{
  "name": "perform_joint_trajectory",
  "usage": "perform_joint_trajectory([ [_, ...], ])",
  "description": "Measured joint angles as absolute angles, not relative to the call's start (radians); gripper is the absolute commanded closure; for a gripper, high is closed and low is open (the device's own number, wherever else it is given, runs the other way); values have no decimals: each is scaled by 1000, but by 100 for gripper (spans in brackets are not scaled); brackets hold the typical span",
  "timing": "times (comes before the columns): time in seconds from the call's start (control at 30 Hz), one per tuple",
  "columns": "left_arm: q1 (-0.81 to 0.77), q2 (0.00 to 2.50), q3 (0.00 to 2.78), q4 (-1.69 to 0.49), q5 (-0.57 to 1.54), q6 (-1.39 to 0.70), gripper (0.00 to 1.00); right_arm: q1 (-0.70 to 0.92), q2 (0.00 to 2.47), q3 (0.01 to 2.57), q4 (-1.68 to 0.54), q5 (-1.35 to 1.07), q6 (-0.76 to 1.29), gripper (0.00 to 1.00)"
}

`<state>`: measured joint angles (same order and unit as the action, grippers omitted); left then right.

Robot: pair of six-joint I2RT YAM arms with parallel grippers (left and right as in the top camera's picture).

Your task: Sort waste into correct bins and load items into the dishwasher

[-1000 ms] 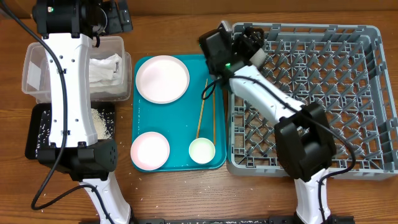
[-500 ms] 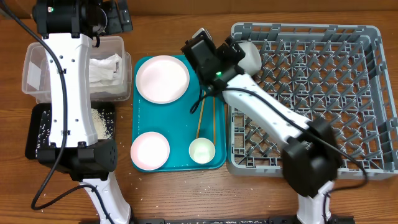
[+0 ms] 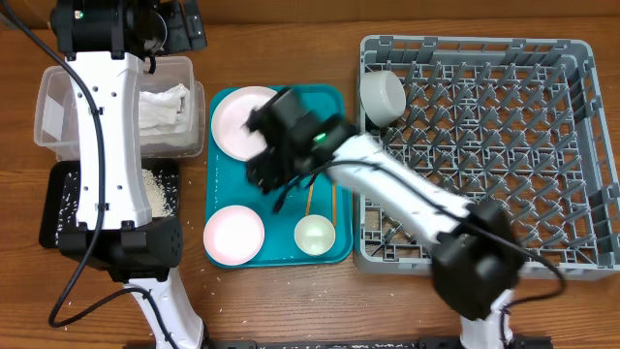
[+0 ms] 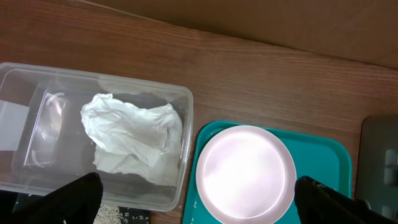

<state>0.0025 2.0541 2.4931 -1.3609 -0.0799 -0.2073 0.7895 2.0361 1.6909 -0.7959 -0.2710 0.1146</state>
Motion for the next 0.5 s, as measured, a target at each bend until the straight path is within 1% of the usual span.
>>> perform_joint_trajectory([
  [0.07, 2, 2054, 2493, -1361, -80, -207, 0, 835, 2082, 1688, -797, -262, 120, 27],
  [0.13, 2, 2054, 2493, -1361, -80, -208, 0, 875, 2122, 1684, -800, -251, 124, 31],
  [0.17, 2, 2054, 2493, -1361, -80, -208, 0, 891, 2136, 1681, -803, -245, 125, 34],
  [0.27, 2, 2054, 2493, -1361, -80, -207, 0, 933, 2171, 1676, -809, -212, 134, 51],
  [0.33, 2, 2054, 2493, -1361, -80, -207, 0, 942, 2180, 1675, -807, -194, 137, 69],
  [0.37, 2, 2054, 2493, -1361, -80, -208, 0, 944, 2182, 1675, -804, -183, 138, 76],
  [0.4, 2, 2054, 2493, -1361, -80, -207, 0, 944, 2182, 1675, -802, -178, 138, 86],
  [0.43, 2, 2054, 2493, -1361, -80, -207, 0, 944, 2182, 1675, -800, -171, 139, 94],
  [0.47, 2, 2054, 2493, -1361, -80, -207, 0, 942, 2182, 1675, -798, -164, 135, 96],
  [0.5, 2, 2054, 2493, -1361, -80, -208, 0, 941, 2182, 1675, -800, -155, 136, 96],
])
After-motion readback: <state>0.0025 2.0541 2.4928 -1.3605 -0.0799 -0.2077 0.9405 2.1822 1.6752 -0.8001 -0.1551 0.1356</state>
